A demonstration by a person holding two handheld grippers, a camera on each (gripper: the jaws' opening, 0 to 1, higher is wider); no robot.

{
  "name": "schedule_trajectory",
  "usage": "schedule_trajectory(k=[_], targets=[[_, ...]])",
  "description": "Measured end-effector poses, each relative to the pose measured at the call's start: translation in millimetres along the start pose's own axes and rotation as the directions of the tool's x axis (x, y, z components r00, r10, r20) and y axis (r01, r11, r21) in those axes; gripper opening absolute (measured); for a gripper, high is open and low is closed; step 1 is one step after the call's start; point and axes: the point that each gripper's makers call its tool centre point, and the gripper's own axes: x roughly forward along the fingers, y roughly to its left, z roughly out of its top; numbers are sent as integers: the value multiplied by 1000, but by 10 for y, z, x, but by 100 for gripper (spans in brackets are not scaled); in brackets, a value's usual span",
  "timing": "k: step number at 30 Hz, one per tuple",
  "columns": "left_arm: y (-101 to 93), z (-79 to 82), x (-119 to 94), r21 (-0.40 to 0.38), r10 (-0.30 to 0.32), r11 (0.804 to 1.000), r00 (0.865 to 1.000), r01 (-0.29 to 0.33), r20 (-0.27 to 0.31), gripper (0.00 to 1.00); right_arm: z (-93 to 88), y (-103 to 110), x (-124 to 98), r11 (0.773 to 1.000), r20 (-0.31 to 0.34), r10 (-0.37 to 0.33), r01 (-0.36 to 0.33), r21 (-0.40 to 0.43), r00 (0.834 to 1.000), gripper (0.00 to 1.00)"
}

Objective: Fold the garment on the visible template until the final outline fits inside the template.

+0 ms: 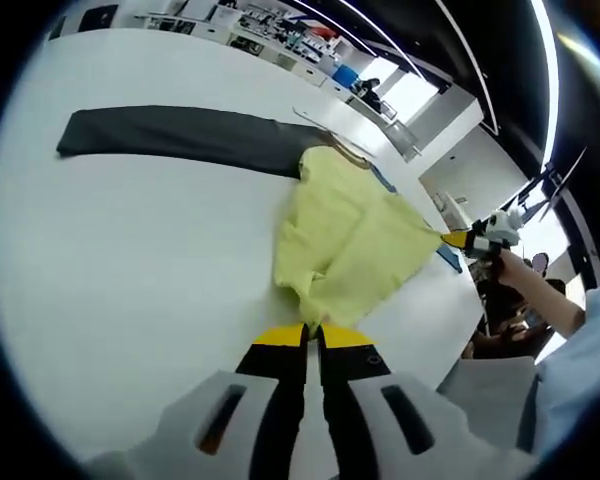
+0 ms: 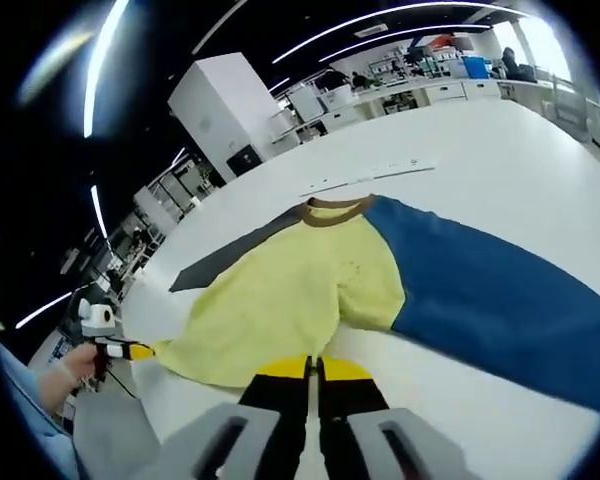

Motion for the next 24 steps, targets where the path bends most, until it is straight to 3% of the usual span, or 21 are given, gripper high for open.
schedule_trajectory(k=[24], targets=[[-56, -306, -7, 27, -13, 999, 994, 16, -108, 1, -995, 86, -636, 996, -108, -18, 27, 84, 994, 0]])
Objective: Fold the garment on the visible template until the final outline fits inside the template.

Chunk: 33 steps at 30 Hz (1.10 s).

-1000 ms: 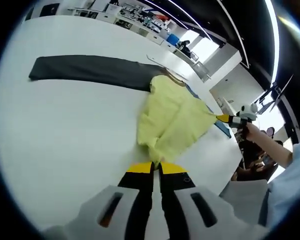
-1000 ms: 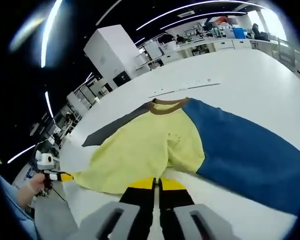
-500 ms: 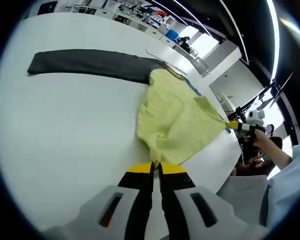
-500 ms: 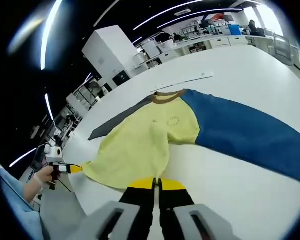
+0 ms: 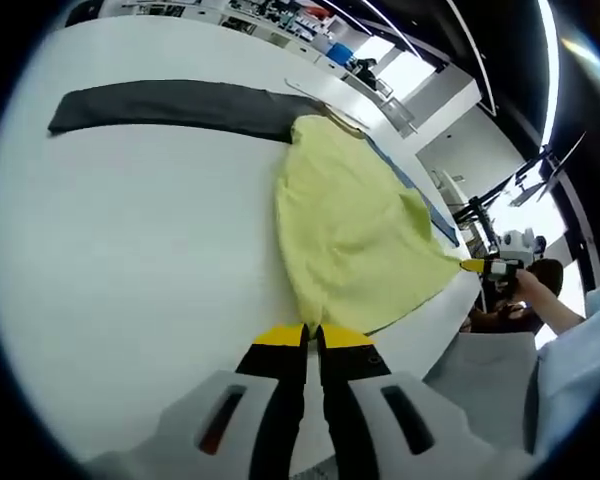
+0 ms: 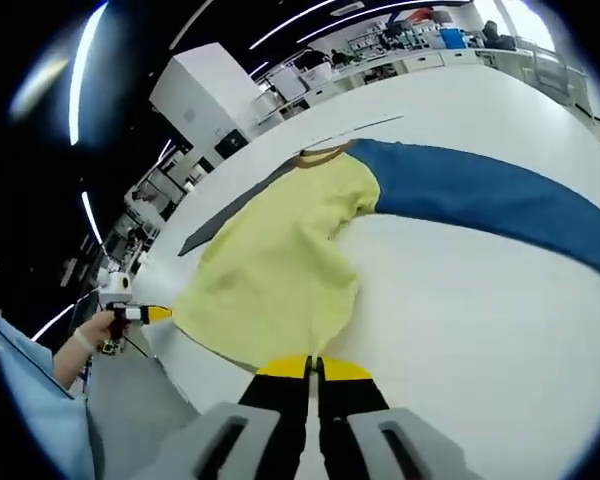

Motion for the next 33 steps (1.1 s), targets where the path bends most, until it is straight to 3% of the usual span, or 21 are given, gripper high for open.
schedule_trajectory(k=[11, 26, 33], targets=[[-94, -133, 10, 29, -20, 999, 998, 22, -60, 1, -373, -147, -132, 997, -37, -15, 18, 76, 999, 0], [-237, -428, 82, 50, -58, 996, 982, 68, -181, 1, -483, -378, -213, 992, -52, -66, 71, 106, 997, 0], [-228, -451, 86, 47, -62, 996, 980, 72, -190, 1, -509, -390, -207, 991, -56, -68, 74, 114, 996, 0]])
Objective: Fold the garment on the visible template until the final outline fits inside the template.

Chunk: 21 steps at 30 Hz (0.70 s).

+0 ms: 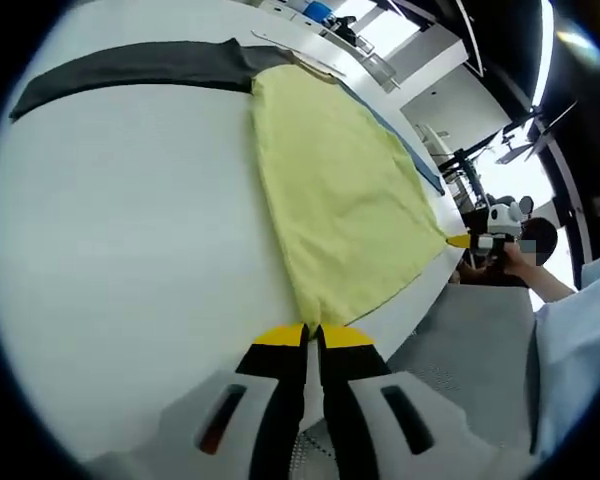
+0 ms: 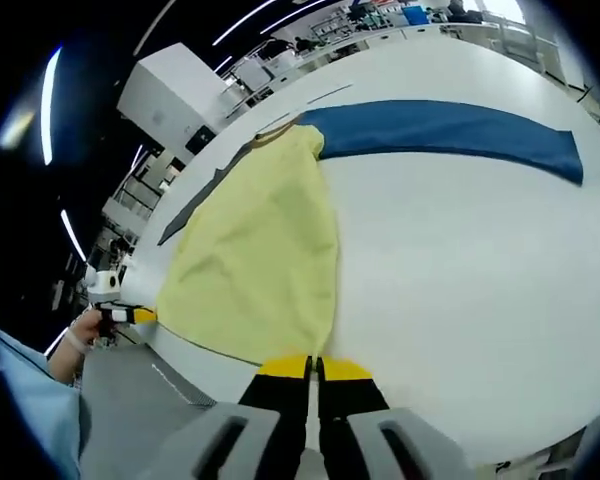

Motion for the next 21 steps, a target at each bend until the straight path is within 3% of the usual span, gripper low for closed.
schedule_trajectory(k=[21], targets=[[17, -12, -4, 22, 6, 1000, 1000, -6, 13, 1, -97, 12, 35, 1000, -13, -7, 7, -8, 1000, 0]])
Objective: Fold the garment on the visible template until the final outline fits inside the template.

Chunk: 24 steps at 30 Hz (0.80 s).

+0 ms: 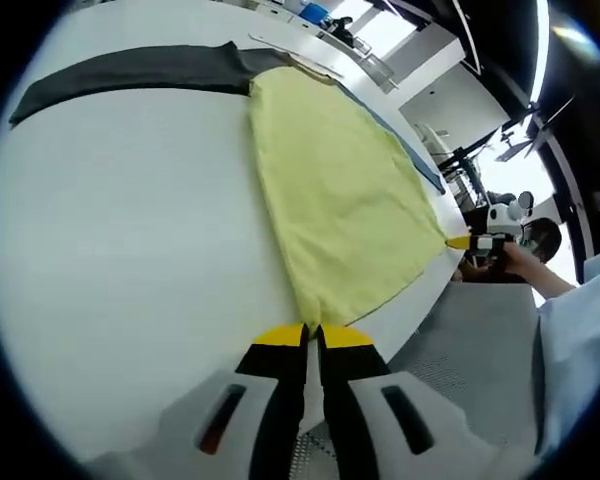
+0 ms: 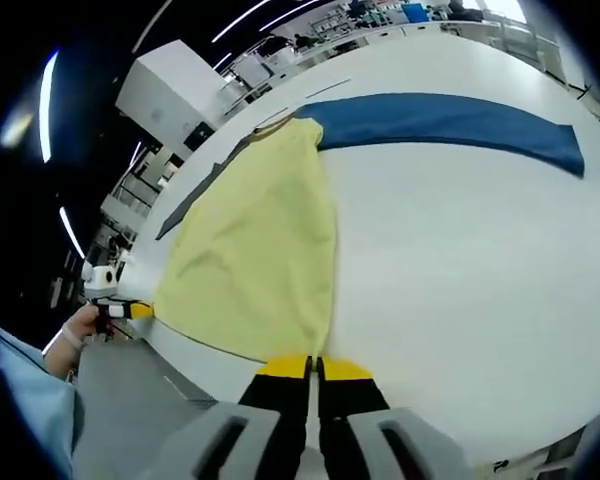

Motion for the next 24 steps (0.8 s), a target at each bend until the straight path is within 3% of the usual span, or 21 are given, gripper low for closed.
schedule_trajectory(k=[15, 18, 20, 24], targets=[[-9, 12, 2, 56, 8, 998, 999, -10, 34, 2, -11, -4, 0, 1000, 44, 13, -12, -9, 999, 0], [-11, 20, 1, 28, 2, 1000, 999, -3, 49, 3, 1, 2, 3, 1000, 61, 29, -30, 7, 998, 0], [-20, 61, -16, 1, 4, 1000, 997, -4, 82, 8, 0, 3, 3, 999, 68, 33, -34, 6, 997, 0], [-44, 132, -85, 28, 24, 999, 993, -28, 113, 25, -3, 29, 4, 999, 80, 42, -39, -37, 996, 1]])
